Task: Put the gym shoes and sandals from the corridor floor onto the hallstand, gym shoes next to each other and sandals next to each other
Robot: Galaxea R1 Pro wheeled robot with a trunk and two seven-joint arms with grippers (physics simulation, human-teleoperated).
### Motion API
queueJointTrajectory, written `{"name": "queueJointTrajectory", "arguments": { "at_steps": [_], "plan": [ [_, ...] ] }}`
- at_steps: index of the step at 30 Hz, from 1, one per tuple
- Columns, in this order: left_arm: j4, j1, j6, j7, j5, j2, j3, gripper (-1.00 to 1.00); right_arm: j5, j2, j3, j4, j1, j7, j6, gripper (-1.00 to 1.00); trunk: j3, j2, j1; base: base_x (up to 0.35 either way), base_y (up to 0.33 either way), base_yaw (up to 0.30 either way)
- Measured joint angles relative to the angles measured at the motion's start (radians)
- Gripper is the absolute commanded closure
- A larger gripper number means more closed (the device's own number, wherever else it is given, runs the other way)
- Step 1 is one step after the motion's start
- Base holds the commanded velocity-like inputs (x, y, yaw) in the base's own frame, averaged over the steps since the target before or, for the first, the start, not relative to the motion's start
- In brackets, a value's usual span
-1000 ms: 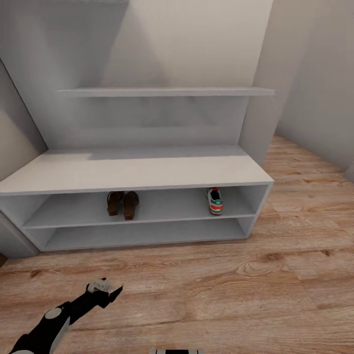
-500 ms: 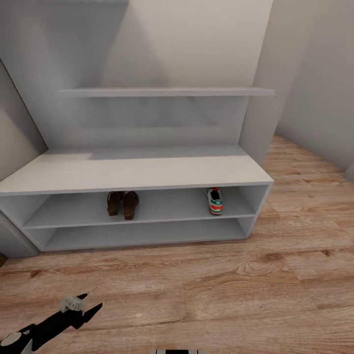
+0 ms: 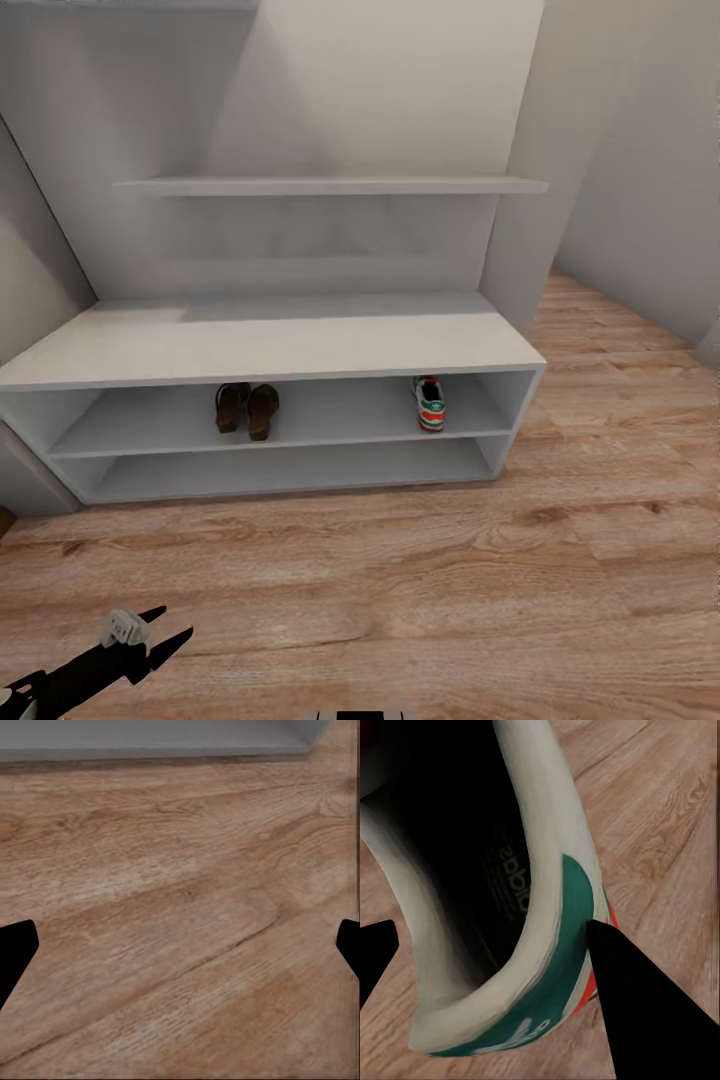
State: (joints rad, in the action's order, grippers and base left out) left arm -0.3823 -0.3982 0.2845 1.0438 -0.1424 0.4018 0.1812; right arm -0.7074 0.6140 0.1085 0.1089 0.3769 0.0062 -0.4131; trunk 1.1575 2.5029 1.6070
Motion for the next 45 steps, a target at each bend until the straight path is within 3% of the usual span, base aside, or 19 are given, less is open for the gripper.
{"name": "queueJointTrajectory", "arguments": {
  "at_steps": [4, 5, 6, 7, 28, 30, 34, 35, 38, 39, 41, 42, 43, 44, 45],
  "plan": [
    [-0.001, 0.0, 0.0, 0.001, 0.0, 0.0, 0.016, -1.0, 0.0, -0.001, 0.0, 0.0, 0.0, 0.0, 0.0, 1.0, 0.0, 0.0, 0.0, -0.287, -0.093, 0.0],
    [0.0, 0.0, 0.0, 0.003, 0.001, 0.0, 0.039, -1.0, 0.0, -0.001, 0.0, 0.0, 0.0, 0.0, 0.0, 1.0, 0.0, 0.0, 0.0, -0.317, -0.004, 0.0],
    [0.001, 0.0, 0.002, 0.005, 0.003, 0.0, 0.087, -1.0, 0.0, -0.002, 0.0, 0.0, 0.0, 0.0, 0.0, 1.0, 0.0, 0.0, 0.0, -0.313, -0.003, 0.0],
    [0.001, 0.0, 0.003, 0.005, 0.004, 0.0, 0.091, -1.0, 0.0, -0.002, 0.0, 0.0, 0.0, 0.0, 0.0, 1.0, 0.0, 0.0, 0.0, -0.29, -0.002, 0.0],
    [-0.001, 0.0, 0.003, 0.005, 0.012, -0.002, 0.094, -1.0, 0.004, -0.02, -0.003, 0.012, 0.0, 0.0, 0.0, 1.0, 0.0, 0.0, 0.0, -0.148, 0.0, 0.0],
    [-0.001, 0.0, 0.004, 0.005, 0.013, -0.001, 0.094, -1.0, 0.045, -0.046, -0.054, 0.015, 0.0, 0.001, 0.001, 1.0, 0.0, 0.0, 0.0, -0.006, 0.0, 0.0],
    [0.0, 0.0, 0.004, 0.004, 0.016, -0.001, 0.091, -1.0, 0.097, -0.101, -0.09, 0.042, 0.0, 0.001, 0.002, 1.0, 0.0, 0.0, 0.0, -0.002, 0.0, 0.0],
    [0.001, 0.0, 0.004, 0.004, 0.016, -0.002, 0.088, -1.0, 0.133, -0.138, -0.097, 0.08, 0.001, 0.0, 0.003, 1.0, 0.0, 0.0, 0.0, 0.0, 0.0, 0.0],
    [0.002, 0.0, 0.003, 0.003, 0.018, -0.003, 0.085, -1.0, 0.227, -0.212, -0.166, 0.164, 0.0, -0.001, 0.008, 1.0, 0.0, 0.0, 0.0, 0.0, 0.0, 0.0],
    [0.002, 0.0, 0.003, 0.003, 0.018, -0.003, 0.084, -1.0, 0.241, -0.226, -0.17, 0.18, 0.0, -0.002, 0.009, 1.0, 0.0, 0.0, 0.0, 0.0, 0.0, 0.0],
    [0.003, 0.0, 0.002, 0.003, 0.018, -0.002, 0.084, -1.0, 0.32, -0.285, -0.216, 0.236, 0.0, -0.005, 0.022, 1.0, 0.0, 0.0, 0.0, 0.0, 0.0, 0.0],
    [0.003, 0.0, 0.002, 0.003, 0.018, -0.002, 0.083, -1.0, 0.333, -0.3, -0.218, 0.249, 0.0, -0.006, 0.031, 1.0, 0.0, 0.0, 0.0, 0.0, 0.0, 0.0],
    [0.004, 0.0, 0.002, 0.004, 0.018, -0.001, 0.083, -1.0, 0.395, -0.332, -0.223, 0.32, 0.001, -0.009, 0.172, 1.0, 0.0, 0.0, 0.0, 0.0, 0.0, 0.0],
    [0.004, 0.0, 0.002, 0.004, 0.019, -0.001, 0.083, -1.0, 0.44, -0.423, -0.236, 0.373, 0.003, -0.008, 0.284, 1.0, 0.0, 0.0, 0.0, 0.0, 0.0, 0.0],
    [0.005, 0.0, 0.002, 0.004, 0.019, -0.001, 0.083, -1.0, 0.459, -0.472, -0.238, 0.398, 0.005, -0.009, 0.331, 1.0, 0.0, 0.0, 0.0, 0.0, 0.0, 0.0]
  ]
}}
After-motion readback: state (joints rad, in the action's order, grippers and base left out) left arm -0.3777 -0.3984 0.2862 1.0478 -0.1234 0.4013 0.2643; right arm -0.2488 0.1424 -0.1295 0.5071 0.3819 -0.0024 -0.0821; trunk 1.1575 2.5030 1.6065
